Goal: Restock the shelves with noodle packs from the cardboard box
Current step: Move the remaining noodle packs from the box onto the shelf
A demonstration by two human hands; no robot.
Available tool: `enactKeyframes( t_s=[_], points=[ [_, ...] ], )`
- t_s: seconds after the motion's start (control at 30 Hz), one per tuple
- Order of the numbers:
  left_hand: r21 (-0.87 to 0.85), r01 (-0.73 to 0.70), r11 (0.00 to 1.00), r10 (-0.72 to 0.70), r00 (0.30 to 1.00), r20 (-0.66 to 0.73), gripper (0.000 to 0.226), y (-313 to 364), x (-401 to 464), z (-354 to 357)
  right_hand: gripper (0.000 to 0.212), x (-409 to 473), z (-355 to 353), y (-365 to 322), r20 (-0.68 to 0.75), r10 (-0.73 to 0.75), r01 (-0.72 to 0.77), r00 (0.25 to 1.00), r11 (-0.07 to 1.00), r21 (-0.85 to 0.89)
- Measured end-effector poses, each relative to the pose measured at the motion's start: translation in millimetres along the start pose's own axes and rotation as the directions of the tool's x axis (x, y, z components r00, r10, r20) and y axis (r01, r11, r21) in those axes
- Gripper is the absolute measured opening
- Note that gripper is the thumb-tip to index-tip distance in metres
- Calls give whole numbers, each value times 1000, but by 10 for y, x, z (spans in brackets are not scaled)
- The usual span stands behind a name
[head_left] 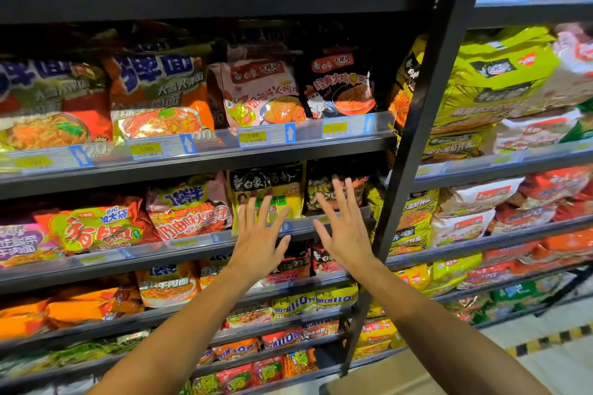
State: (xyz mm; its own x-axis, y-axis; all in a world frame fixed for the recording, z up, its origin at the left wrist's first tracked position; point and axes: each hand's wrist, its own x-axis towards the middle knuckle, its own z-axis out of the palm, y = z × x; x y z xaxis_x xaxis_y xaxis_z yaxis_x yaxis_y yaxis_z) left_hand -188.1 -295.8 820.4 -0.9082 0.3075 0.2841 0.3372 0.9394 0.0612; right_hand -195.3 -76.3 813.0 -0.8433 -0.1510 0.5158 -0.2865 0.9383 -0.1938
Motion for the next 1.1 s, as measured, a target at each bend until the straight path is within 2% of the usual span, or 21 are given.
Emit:
enactKeyframes(
  t_s=[0.1,0.2,0.23,0.33,0.4,0.47,0.53,0.67,0.83,1.1],
  points=[
    [10,16,1000,-16,1000,23,63,40,43,-69,66,224,-46,24,200,56,-49,978,998,-36],
    [27,35,999,-36,999,29,63,60,80,-98,86,412,-188,53,279,48,-30,959,997,-66],
    [33,41,999,-42,999,33,63,66,96,-115,87,469,-234,58,316,58,-40,947,997,-63],
    [70,35,997,-39,998,50,62,67,131,-154,72,610,-333,70,427,87,-62,900,995,-72],
    [85,24,996,-26,1000,15,61,56,135,-173,67,601,-366,68,401,81,-58,913,996,-69],
    [108,28,994,-26,999,-22,60,34,142,-167,58,480,-343,70,246,54,-34,968,996,-82],
    [132,41,990,-37,999,-37,61,19,160,-172,53,318,-256,67,137,39,-28,990,996,-82],
    [176,68,982,-75,997,30,63,79,206,-209,57,138,-73,90,185,90,-78,979,994,-74],
    [186,113,976,-127,990,61,63,152,251,-188,62,330,-47,53,250,130,-91,960,983,-161],
    [232,148,961,-178,977,114,63,178,255,-145,73,662,-236,-79,443,228,-161,867,970,-184]
  ],
)
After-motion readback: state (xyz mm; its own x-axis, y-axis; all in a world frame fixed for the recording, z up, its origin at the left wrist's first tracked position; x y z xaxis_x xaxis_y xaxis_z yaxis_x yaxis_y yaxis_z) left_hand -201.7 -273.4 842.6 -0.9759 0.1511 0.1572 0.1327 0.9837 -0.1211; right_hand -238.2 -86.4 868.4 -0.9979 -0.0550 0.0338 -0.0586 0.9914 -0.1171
